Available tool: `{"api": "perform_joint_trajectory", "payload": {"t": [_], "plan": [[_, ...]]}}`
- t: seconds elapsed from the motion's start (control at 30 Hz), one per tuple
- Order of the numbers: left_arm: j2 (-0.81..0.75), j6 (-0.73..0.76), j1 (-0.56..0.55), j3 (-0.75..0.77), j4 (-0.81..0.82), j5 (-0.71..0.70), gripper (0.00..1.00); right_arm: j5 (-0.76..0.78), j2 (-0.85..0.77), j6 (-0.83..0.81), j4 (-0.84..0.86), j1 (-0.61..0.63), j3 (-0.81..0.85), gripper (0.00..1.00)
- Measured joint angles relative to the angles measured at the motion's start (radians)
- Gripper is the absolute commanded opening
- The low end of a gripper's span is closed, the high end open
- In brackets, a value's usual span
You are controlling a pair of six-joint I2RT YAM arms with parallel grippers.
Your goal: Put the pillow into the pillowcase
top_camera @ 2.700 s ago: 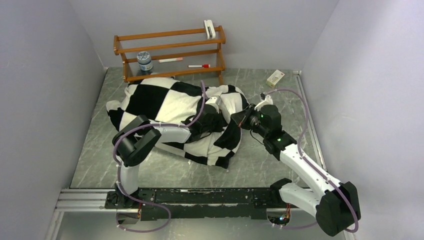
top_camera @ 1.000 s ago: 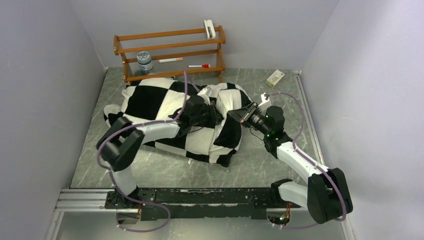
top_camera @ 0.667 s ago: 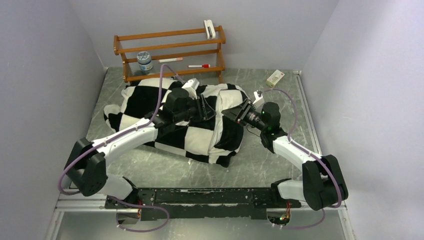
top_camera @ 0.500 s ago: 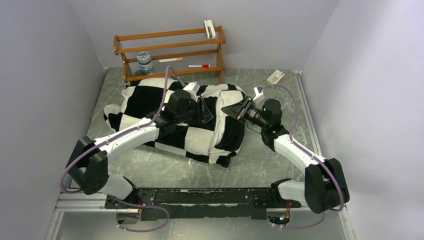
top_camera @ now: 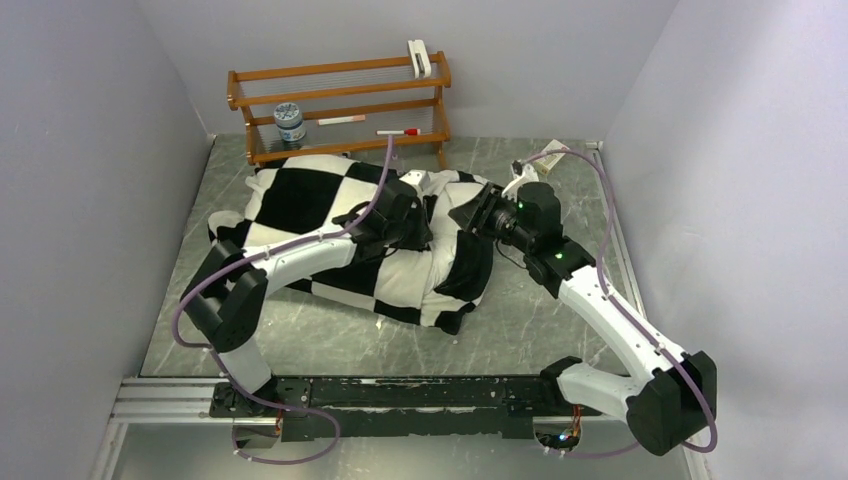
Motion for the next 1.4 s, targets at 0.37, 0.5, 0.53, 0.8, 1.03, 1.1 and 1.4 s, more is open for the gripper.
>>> {"api": "perform_joint_trajectory", "payload": {"t": [0.37, 0.5, 0.53, 0.8, 1.03, 1.1, 1.4], "plan": [[-0.258, -0.043, -0.002, 0.010, -0.041, 0.104, 0.05, 0.227, -0.071, -0.033, -0.211, 0.009, -0.082, 0.53], [-0.309, -0.079, 0.002, 0.027, -0.027, 0.178, 0.05, 0.174, -0.109, 0.023, -0.143, 0.008, -0.131, 0.41], [-0.304, -0.090, 0.003, 0.028, -0.017, 0.204, 0.05, 0.164, -0.111, 0.035, -0.122, 0.008, -0.143, 0.42], [-0.245, -0.147, 0.003, 0.018, 0.031, 0.311, 0.05, 0.199, 0.008, -0.023, -0.151, 0.015, -0.076, 0.41], [-0.235, -0.185, 0.036, -0.018, 0.093, 0.340, 0.05, 0.411, 0.005, -0.185, -0.303, 0.037, 0.025, 0.11], [-0.224, -0.192, 0.040, -0.019, 0.105, 0.348, 0.05, 0.462, 0.000, -0.210, -0.341, 0.038, 0.036, 0.13], [-0.214, -0.201, 0.048, -0.026, 0.129, 0.359, 0.05, 0.359, -0.089, -0.224, -0.298, 0.049, 0.048, 0.21]]}}
